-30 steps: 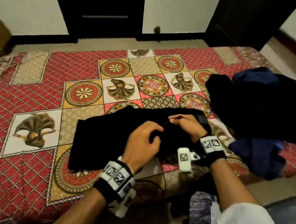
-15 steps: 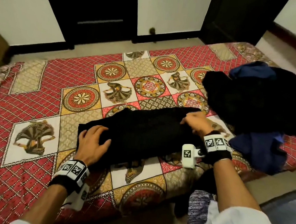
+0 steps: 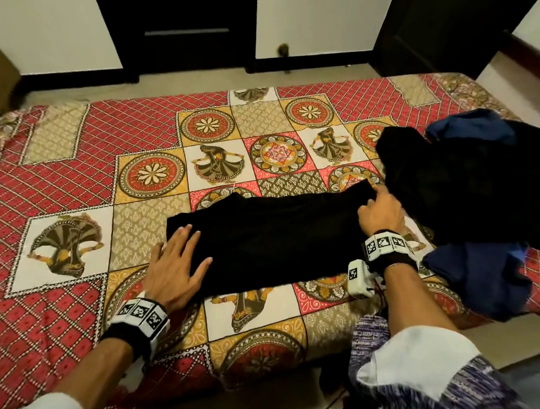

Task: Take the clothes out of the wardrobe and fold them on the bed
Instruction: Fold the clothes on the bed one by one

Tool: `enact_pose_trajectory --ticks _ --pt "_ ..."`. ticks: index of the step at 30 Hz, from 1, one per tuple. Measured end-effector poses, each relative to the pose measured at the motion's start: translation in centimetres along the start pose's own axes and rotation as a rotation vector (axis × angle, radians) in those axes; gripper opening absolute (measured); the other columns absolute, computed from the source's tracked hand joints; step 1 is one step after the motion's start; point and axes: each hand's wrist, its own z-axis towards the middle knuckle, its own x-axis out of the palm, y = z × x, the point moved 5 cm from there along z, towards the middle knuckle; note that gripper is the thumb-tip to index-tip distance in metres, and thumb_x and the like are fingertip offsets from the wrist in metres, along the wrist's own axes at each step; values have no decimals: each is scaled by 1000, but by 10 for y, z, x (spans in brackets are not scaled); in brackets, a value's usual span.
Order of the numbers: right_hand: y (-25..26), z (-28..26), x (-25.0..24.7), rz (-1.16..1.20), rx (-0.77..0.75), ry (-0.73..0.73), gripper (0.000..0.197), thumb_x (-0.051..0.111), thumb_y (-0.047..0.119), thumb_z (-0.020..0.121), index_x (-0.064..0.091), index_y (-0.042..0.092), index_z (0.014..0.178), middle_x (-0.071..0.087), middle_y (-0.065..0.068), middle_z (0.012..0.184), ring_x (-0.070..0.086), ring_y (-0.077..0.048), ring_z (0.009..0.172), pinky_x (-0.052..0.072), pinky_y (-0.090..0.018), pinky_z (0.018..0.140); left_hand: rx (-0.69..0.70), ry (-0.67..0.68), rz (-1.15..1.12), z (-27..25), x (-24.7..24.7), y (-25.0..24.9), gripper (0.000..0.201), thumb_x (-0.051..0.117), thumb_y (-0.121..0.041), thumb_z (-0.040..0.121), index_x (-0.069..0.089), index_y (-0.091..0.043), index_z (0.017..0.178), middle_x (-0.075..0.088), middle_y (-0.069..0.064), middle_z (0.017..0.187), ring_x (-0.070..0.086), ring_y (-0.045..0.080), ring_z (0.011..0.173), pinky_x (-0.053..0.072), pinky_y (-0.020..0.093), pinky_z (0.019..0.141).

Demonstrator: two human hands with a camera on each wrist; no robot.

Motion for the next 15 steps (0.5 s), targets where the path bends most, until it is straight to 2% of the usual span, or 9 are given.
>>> enact_pose_trajectory --ticks 2,5,7,9,11,13,14,15 --pt "-4 -2 8 -64 -1 32 51 61 10 91 50 6 141 66 -26 123 61 -45 117 48 -47 93 -72 40 -17 -3 7 11 89 7 -76 91 18 -22 161 10 -1 170 10 18 156 16 52 124" --pt "-13 -3 16 -132 55 99 50 65 14 93 49 3 139 62 -28 128 59 -46 120 48 -49 96 -116 80 -27 -2 8 11 95 1 -79 87 9 -23 163 3 -2 170 5 17 157 13 50 125" --pt "-10 -4 16 -170 50 87 55 69 16 90 48 3 140 59 -28 132 56 -46 124 47 -51 100 -123 66 -28 0 4 7 93 5 -76 88 13 -20 162 5 1 170 7 19 157 14 50 125" --pt "-3 -5 10 -195 10 40 61 71 16 86 49 3 141 58 -27 134 54 -45 125 46 -53 104 -50 0 -29 4 -5 -1 86 17 -67 90 23 -17 160 12 5 169 11 22 156 17 50 124" --pt "12 -7 0 -125 -134 -92 60 66 14 82 53 5 140 62 -24 130 57 -44 120 46 -53 101 101 -34 -30 11 -11 -12 79 27 -58 90 27 -18 159 14 4 169 11 21 156 15 49 124" --pt "34 -13 -3 -22 -376 -203 57 60 19 84 58 11 140 67 -18 131 60 -39 119 46 -52 99 207 3 -18 21 -11 -22 78 27 -56 88 28 -21 158 15 0 169 10 19 156 12 48 124" --pt "43 -16 3 -13 -479 -181 56 57 25 88 56 14 143 64 -15 138 59 -36 125 45 -53 102 215 36 -12 26 -8 -23 79 24 -59 88 28 -23 159 15 -1 169 9 18 156 11 47 125" --pt "46 -18 15 -53 -526 -87 56 53 30 94 51 16 148 56 -13 148 53 -34 134 41 -55 107 195 73 -11 31 -4 -21 82 20 -63 87 27 -25 159 14 -2 169 9 17 156 9 46 125"
